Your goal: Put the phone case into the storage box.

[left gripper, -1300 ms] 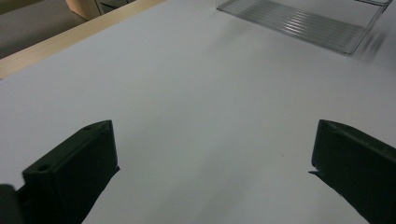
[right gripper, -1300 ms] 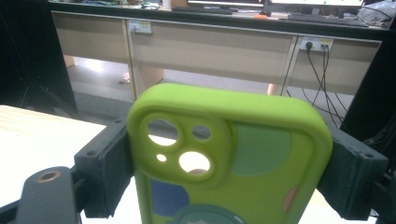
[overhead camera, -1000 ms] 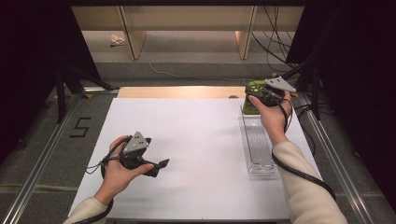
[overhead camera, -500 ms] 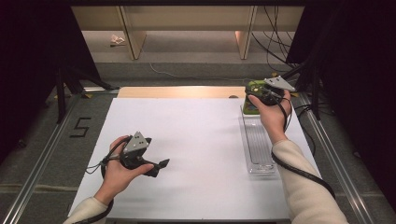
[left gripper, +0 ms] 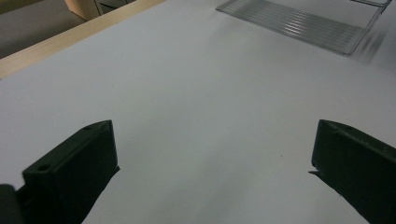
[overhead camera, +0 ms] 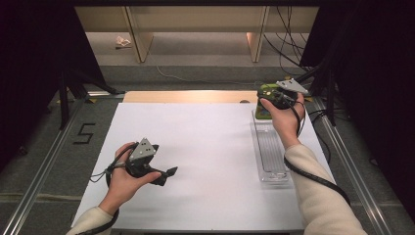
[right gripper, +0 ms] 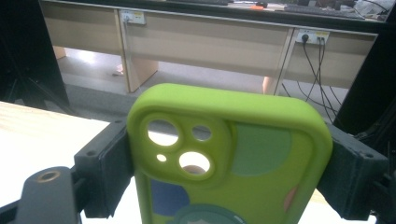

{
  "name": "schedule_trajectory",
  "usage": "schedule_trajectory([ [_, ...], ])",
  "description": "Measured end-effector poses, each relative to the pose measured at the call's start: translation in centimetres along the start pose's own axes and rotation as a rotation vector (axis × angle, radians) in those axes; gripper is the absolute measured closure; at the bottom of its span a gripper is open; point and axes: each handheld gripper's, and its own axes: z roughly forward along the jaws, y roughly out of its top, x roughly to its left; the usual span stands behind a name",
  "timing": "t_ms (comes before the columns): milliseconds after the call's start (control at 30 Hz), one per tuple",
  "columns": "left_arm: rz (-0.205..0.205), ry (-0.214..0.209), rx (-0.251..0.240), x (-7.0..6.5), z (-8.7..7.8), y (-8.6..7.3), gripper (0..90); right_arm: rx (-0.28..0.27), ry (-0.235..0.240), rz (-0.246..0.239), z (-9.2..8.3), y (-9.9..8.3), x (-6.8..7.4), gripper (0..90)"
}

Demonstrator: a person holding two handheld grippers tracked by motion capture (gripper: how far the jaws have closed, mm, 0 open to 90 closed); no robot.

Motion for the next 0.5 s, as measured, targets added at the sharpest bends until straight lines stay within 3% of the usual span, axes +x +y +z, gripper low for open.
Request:
schedule_trajectory([
  [500,-0.002,-0.001,-0.002,-0.05,0.09,-0.02,0.0,0.024,-0.012,0.000,0.73,-0.03,-0.36,16.8],
])
